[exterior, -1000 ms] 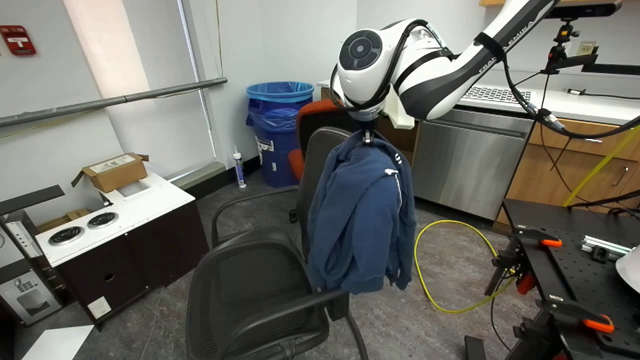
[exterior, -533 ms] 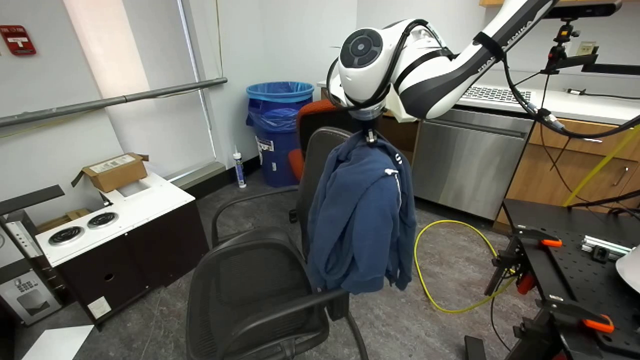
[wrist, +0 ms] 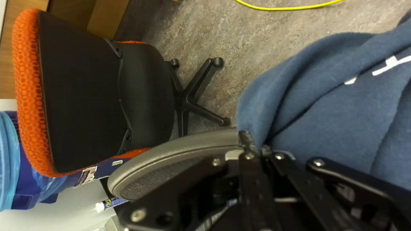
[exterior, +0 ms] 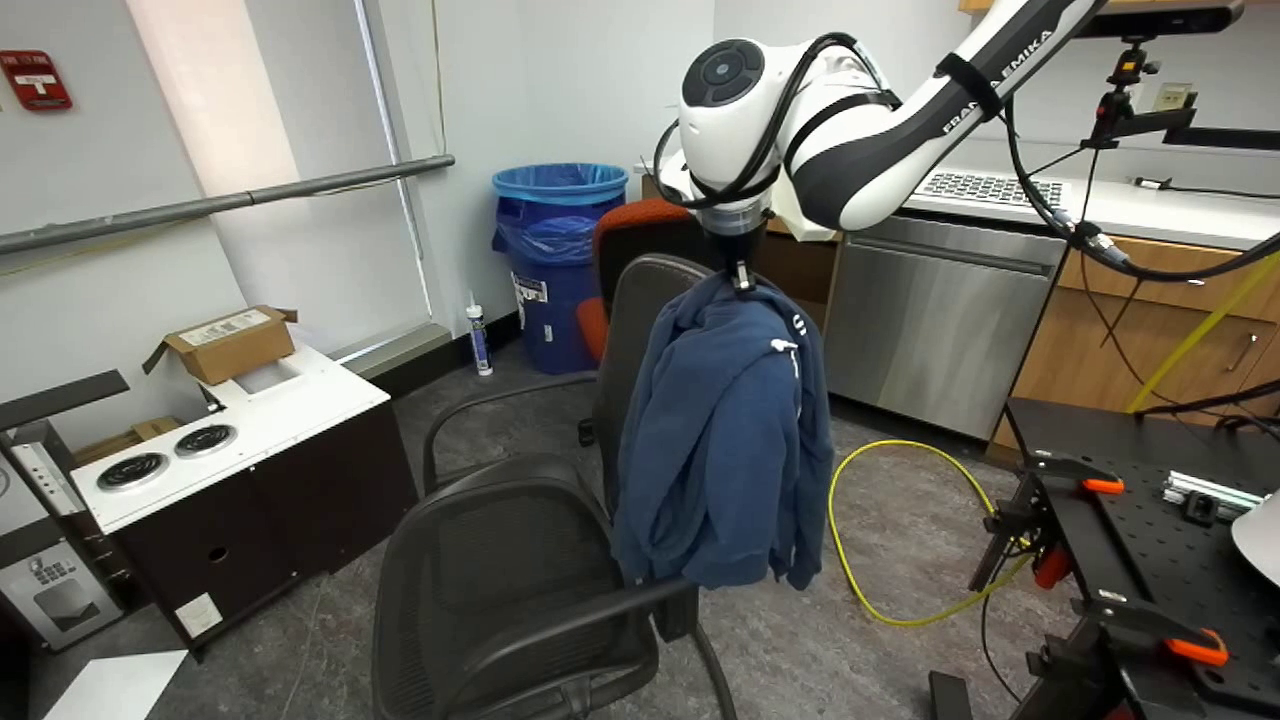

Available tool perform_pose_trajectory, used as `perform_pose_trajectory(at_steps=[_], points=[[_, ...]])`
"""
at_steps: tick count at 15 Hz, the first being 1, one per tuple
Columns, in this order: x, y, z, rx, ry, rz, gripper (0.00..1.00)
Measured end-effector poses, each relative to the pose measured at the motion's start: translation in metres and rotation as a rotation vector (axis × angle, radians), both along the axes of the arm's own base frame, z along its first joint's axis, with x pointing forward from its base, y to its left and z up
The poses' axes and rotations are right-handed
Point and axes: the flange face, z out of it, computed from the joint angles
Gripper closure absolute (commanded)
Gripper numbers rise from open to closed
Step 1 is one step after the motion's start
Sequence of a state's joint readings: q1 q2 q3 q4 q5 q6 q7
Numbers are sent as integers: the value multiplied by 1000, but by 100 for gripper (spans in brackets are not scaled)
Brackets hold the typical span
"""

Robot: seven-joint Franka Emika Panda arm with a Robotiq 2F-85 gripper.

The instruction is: Stretch the hoodie on the backrest of the chair

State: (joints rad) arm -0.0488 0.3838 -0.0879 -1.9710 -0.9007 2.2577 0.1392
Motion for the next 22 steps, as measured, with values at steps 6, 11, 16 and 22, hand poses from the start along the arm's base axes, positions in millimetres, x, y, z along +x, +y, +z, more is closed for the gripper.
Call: perform_pose_trajectory(at_steps=[6,11,16,22], points=[[0,-2,1,9,-4,-10,99],[-1,-4,1,5,1,-19,99],[-2,-6,1,-3,-4,-46,99],[-3,-7,1,-36,-14,-79,99]])
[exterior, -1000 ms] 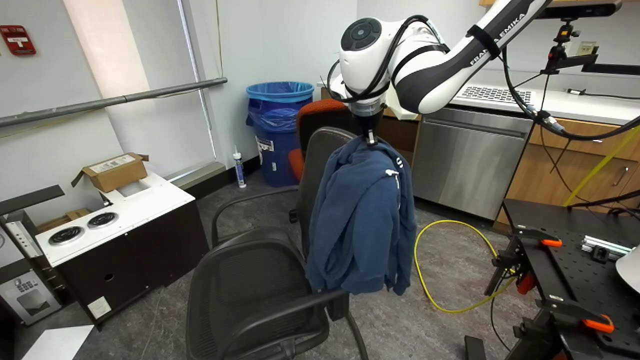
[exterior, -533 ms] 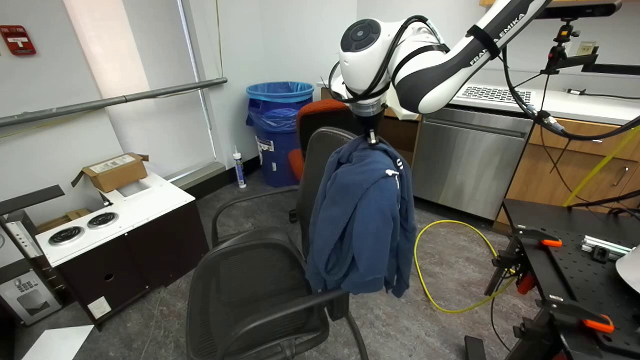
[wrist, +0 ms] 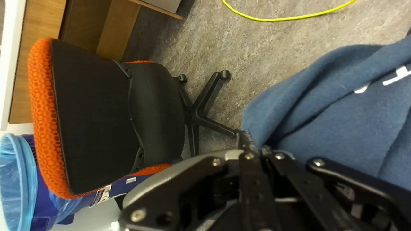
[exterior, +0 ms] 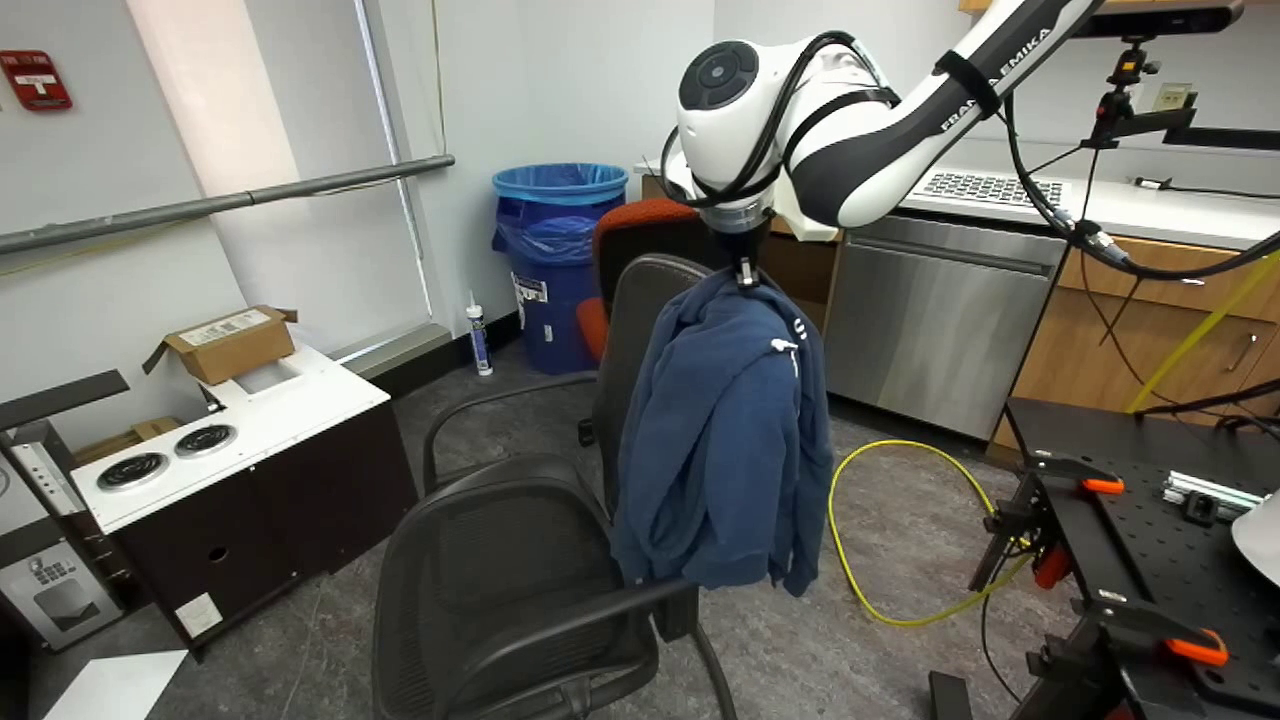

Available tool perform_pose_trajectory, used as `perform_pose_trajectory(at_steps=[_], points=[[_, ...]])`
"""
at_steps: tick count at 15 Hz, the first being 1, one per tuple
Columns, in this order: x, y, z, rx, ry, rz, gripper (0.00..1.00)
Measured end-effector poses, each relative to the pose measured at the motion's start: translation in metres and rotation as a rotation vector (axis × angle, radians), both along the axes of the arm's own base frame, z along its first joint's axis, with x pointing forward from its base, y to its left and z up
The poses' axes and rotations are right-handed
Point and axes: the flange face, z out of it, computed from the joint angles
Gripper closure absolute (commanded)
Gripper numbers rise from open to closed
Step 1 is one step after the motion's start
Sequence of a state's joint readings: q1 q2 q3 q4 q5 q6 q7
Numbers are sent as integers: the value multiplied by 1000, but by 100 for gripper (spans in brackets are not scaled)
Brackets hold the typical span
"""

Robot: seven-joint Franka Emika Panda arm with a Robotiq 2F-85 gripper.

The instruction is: Stretch the hoodie on the backrest of the chair

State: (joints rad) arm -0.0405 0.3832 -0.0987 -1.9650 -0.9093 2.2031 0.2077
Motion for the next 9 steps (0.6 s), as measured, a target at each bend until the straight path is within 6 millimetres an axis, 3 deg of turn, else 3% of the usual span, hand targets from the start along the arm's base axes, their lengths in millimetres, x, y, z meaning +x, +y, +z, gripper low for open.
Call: perform_pose_trajectory(at_steps=[9], points=[[-1,1,1,-60,7,-11,99]])
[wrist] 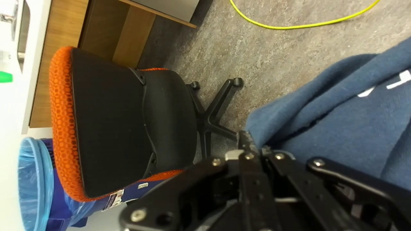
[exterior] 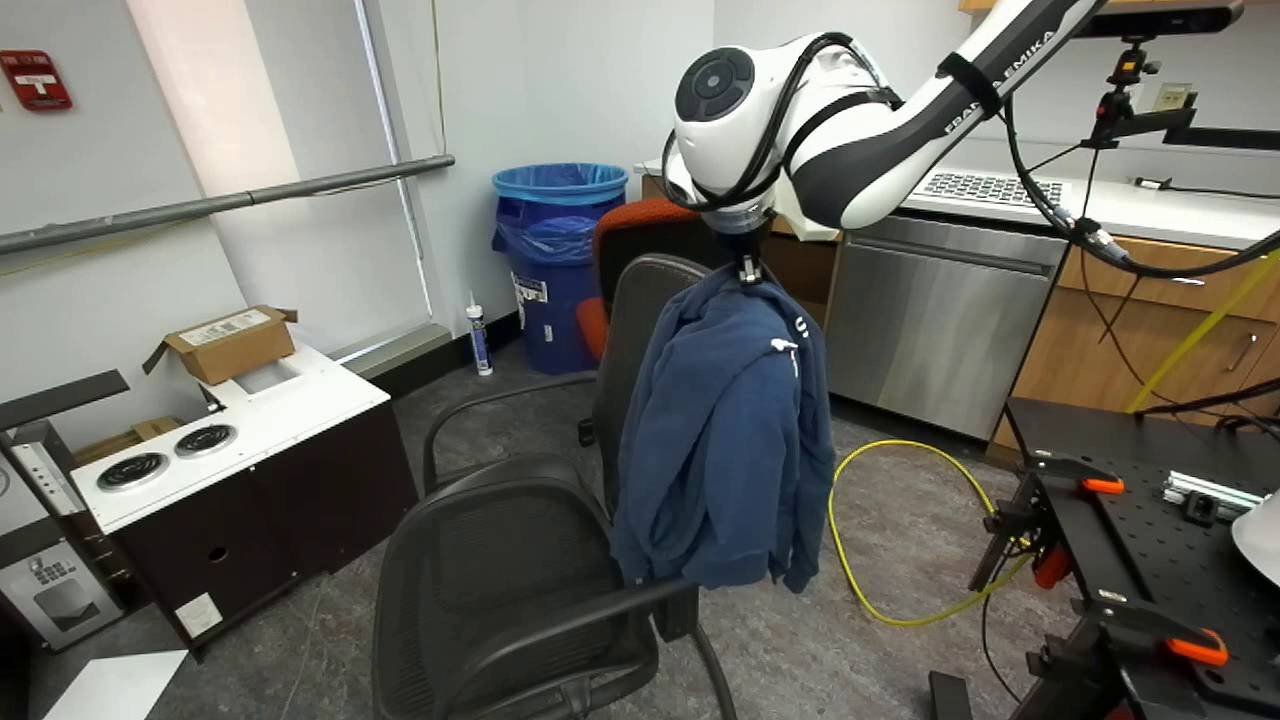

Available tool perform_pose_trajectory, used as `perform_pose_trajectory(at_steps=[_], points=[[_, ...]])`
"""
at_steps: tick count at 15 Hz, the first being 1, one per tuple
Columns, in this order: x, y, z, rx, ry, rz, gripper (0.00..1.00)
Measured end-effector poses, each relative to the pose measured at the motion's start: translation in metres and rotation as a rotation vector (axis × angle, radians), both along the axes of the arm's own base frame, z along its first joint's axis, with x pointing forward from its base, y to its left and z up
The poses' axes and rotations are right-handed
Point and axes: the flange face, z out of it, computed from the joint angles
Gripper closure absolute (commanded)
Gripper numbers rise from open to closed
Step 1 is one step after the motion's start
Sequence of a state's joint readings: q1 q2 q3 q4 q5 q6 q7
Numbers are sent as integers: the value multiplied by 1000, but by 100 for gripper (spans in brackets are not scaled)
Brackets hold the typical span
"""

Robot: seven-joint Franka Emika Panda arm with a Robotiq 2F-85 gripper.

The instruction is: Stretch the hoodie on the backrest of the chair

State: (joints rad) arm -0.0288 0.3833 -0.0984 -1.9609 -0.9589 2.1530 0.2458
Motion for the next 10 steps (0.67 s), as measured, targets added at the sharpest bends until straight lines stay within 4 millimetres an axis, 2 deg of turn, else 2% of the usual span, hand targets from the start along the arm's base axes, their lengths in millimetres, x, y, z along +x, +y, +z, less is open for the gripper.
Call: perform_pose_trajectory(at_steps=[10], points=[[3,2,3,-96,25,105,99]])
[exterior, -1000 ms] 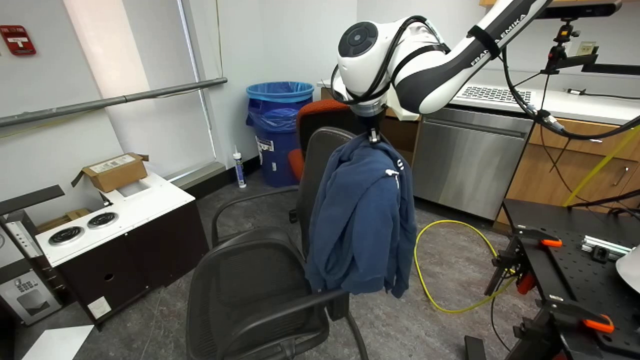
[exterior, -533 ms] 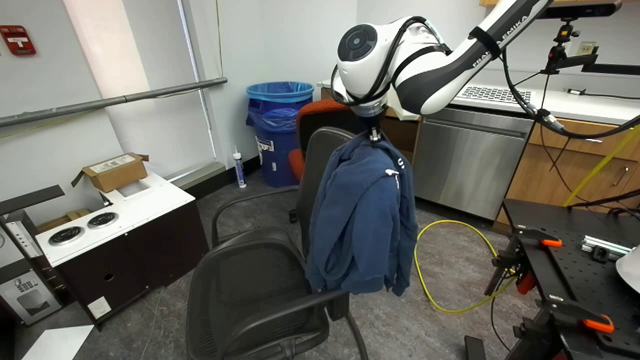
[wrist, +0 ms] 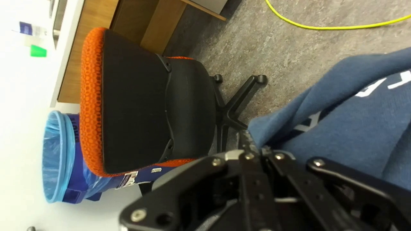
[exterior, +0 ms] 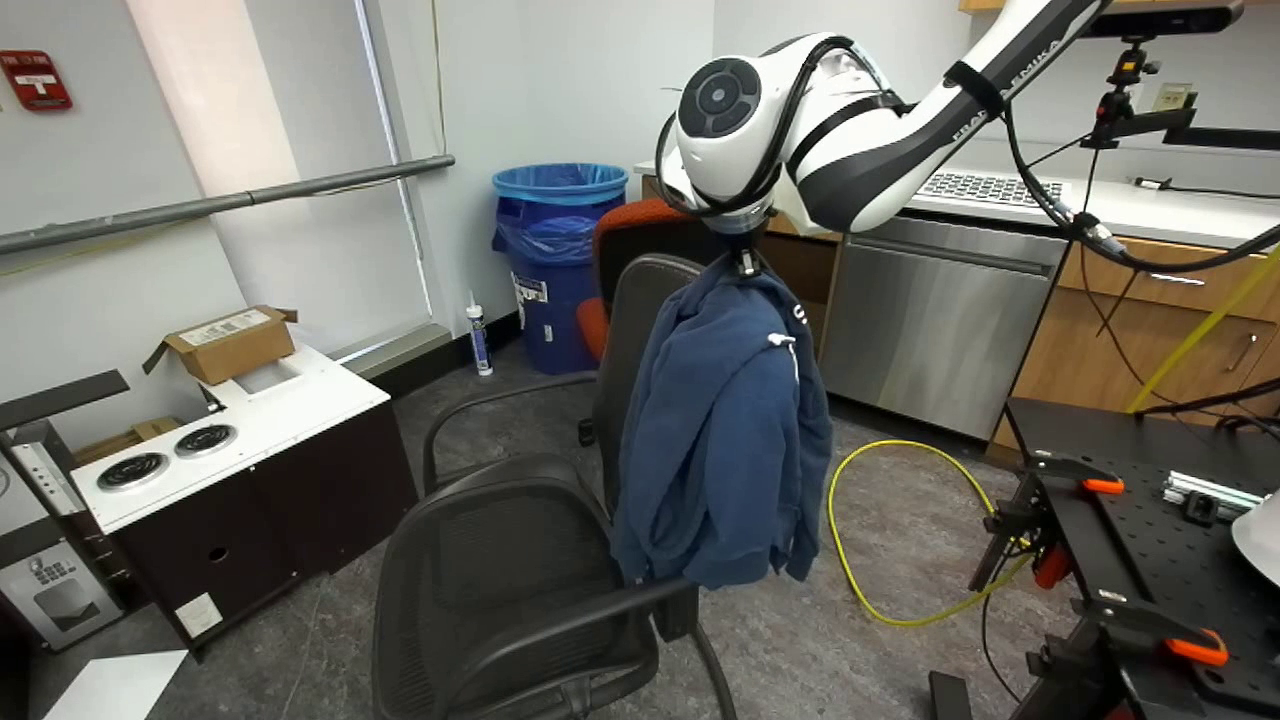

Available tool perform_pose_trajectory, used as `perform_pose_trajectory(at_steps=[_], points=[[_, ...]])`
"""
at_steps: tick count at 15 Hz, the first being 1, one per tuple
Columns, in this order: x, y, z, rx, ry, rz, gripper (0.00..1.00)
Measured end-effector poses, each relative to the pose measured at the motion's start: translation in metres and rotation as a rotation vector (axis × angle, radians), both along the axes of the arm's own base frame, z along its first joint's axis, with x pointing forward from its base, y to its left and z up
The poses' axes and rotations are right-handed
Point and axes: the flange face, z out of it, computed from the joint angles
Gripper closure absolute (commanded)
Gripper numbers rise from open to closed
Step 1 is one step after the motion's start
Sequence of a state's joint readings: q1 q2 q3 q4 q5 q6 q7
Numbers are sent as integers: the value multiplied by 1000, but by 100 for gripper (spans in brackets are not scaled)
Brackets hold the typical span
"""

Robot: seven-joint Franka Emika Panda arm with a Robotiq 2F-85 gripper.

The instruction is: Stretch the hoodie on the backrest of the chair

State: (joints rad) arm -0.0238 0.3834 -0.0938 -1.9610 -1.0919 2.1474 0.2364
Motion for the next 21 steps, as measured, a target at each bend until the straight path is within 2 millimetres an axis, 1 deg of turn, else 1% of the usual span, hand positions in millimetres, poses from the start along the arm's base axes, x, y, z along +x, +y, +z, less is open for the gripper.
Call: perform_pose_trajectory(at_steps=[5,11,15,21], points=[[4,4,2,-51,64,118,99],[10,9,1,-24,158,291,99],[11,5,-2,-10,252,402,99],[9,1,-6,49,383,471,99]])
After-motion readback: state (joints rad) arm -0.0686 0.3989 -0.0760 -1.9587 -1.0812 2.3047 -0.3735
